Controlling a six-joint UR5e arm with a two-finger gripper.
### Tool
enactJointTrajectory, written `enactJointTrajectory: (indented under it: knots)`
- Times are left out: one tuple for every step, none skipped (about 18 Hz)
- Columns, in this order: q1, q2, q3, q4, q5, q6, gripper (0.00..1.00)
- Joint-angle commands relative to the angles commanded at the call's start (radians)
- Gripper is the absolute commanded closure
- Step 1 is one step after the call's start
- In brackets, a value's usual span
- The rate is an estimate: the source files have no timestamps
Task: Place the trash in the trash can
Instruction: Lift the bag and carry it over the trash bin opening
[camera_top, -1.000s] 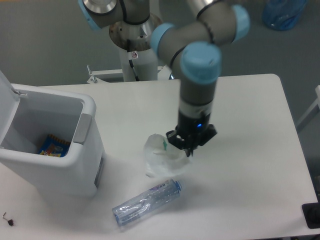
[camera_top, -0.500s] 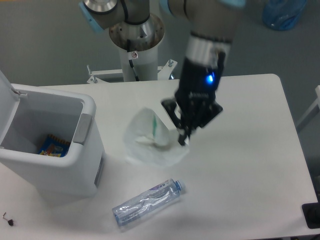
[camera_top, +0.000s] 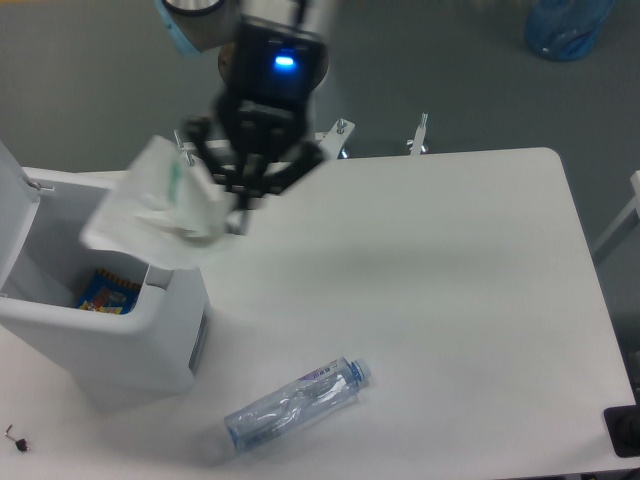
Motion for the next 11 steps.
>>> enactJointTrajectory:
  knots:
    - [-0.008,-0.002,-0.008,-0.003,0.008,0.018,1.0]
    - [-0.012,-0.002,-0.022,-0.006,0.008,0.034,1.0]
    - [-0.029,-0.002,-0.038,-0.005,0.011,0.048,1.0]
    - [-0.045,-0.002,-0.042,-0.005,0.021,0.055,1.0]
    - [-0.055,-0.002,-0.045,-0.005,0.029,0.055,1.0]
    - [-0.063,0.0,-0.048,-0.006,0.032,0.055,1.0]
    - [-0.066,-0.002,-0.054,-0.006,0.037,0.055,1.0]
    - [-0.069,-0.003,-0.068,-0.003,0.037,0.055,1.0]
    - [-0.084,-0.006,-0.071,-0.003,0.037,0.055,1.0]
    - [-0.097,-0.011,-0.077,-0.003,0.037,0.055,1.0]
    - [-0.104,-0.012,-0.091,-0.001,0.037,0.055,1.0]
